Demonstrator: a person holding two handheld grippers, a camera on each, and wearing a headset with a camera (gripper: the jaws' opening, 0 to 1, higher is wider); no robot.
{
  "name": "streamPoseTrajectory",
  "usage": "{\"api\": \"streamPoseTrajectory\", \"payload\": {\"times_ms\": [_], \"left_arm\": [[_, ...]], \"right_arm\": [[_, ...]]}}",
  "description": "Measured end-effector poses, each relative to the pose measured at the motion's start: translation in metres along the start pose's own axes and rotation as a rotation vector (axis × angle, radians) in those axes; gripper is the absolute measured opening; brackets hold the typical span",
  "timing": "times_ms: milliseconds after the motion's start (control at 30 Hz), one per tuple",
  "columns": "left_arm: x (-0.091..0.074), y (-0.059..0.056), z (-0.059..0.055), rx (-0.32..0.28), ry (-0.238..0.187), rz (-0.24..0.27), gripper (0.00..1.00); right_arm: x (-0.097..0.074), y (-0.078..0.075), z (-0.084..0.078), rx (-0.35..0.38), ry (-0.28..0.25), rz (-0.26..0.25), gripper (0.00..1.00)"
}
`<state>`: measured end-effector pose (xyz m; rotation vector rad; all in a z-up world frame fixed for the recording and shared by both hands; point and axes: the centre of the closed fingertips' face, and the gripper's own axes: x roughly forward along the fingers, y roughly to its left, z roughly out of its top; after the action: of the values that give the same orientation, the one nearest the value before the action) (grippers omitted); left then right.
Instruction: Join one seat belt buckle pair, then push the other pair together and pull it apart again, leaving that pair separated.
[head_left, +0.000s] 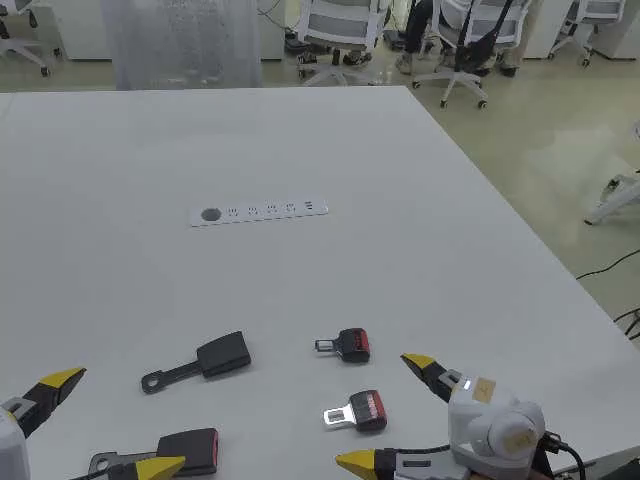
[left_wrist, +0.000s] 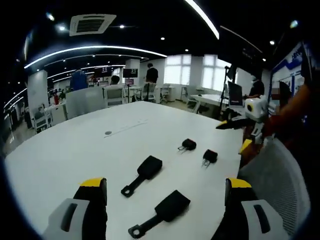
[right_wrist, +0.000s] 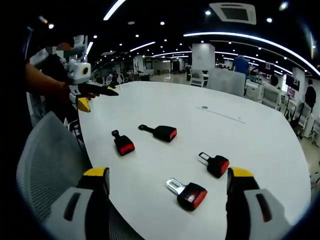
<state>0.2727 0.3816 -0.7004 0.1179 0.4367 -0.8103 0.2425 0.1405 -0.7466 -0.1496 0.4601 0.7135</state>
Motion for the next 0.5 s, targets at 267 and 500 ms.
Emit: {"api": "streamPoseTrajectory", "payload": {"times_ms": [267, 500], "left_arm": [[0.0028, 0.0018, 0.0016, -0.004, 0.006, 0.007, 1.0], [0.0032, -0.0039, -0.0006, 0.007, 0.028, -0.002, 1.0]], "right_arm": [[-0.0028, -0.0025, -0.0011, 0.013, -0.016, -0.003, 1.0], [-0.0037, -0.0075, 0.0004, 0.011, -0.034, 0.0, 1.0]]}}
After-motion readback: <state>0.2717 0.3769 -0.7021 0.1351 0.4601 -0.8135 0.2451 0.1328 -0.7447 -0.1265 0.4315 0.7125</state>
